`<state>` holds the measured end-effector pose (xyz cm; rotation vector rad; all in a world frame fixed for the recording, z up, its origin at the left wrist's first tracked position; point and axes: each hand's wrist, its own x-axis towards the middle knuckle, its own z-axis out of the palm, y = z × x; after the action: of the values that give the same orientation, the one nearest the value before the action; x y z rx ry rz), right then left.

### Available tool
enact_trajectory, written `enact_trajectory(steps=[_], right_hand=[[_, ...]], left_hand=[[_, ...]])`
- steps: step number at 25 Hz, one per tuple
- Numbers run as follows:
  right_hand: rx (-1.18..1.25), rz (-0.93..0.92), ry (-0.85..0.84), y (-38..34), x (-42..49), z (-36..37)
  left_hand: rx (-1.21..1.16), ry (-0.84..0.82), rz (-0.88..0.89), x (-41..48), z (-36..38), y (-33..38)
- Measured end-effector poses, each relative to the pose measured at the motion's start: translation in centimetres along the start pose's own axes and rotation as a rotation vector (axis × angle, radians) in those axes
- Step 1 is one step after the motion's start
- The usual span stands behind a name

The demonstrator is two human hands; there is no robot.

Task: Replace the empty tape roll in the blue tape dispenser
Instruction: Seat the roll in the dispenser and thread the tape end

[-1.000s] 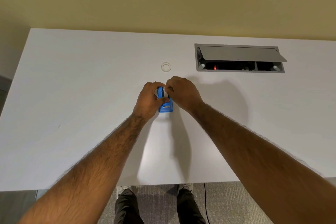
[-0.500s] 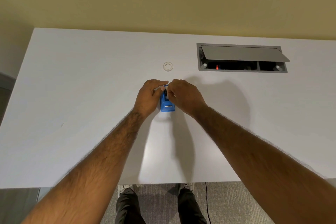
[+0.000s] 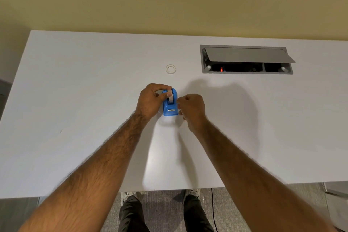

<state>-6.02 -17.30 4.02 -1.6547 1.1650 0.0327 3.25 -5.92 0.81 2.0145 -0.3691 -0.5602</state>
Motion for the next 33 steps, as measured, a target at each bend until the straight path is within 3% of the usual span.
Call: enact_trajectory(steps=[2,5,19,33], right_hand=[[0.248,0.320,-0.074,-1.0,-0.3,0.1],[0.373,0.461,-0.138,-1.8,-0.1,0.4],[0.545,0.479,-0.125,-1.6,0.1,1.7],[0.546,0.500,-0.083,-1.5,-0.8,1.9]], left_hand=[[0.024,0.000,0.004,-0.1,0.0,0.0],[0.027,0.002,0.007,-0.2,0.0,0.1],[-0.012,0.002,-0.009,-0.4,0.0,0.6],[-0.038,0.032,-0.116,-0.8,0.5,0.5]])
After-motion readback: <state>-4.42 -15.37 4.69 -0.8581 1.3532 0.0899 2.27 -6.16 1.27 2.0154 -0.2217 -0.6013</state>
